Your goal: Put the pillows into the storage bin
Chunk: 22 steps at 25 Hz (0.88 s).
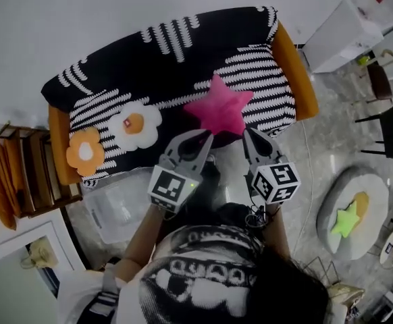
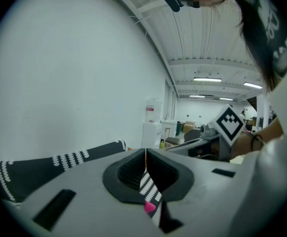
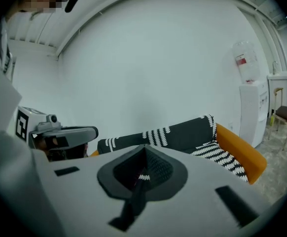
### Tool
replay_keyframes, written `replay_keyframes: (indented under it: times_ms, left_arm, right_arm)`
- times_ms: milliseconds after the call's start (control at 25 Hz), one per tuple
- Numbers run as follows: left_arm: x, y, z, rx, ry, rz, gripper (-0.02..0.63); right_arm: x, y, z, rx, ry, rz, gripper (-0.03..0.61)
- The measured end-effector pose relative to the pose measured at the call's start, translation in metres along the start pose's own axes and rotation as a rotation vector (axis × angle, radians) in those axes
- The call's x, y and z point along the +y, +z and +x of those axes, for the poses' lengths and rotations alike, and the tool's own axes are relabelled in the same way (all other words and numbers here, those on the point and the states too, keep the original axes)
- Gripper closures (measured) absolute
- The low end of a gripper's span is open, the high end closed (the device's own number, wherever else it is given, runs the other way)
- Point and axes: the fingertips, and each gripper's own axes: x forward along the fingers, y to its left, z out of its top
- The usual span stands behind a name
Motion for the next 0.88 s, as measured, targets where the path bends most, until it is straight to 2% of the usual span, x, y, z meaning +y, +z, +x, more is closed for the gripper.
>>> replay_keyframes:
  times_ms: [360, 640, 880]
  left_arm:
    - [0.06, -0.022, 0.031, 0.046, 0.016, -0.059, 0.606]
    - [0.084, -0.031, 0.057, 0.059, 0.095, -0.076, 0.606]
    - [0.122, -0.032, 0.098, 0.038, 0.201, -0.126, 0.606]
  right_arm:
    - [-0.03, -0.006, 0.082, 0.123, 0.022, -0.002, 0.574]
    - [-0.073, -0.01, 0.145, 0.227, 0.076, -0.059, 0.572]
    - [-0.117, -0.019, 0.223, 0.339, 0.184, -0.101, 0.571]
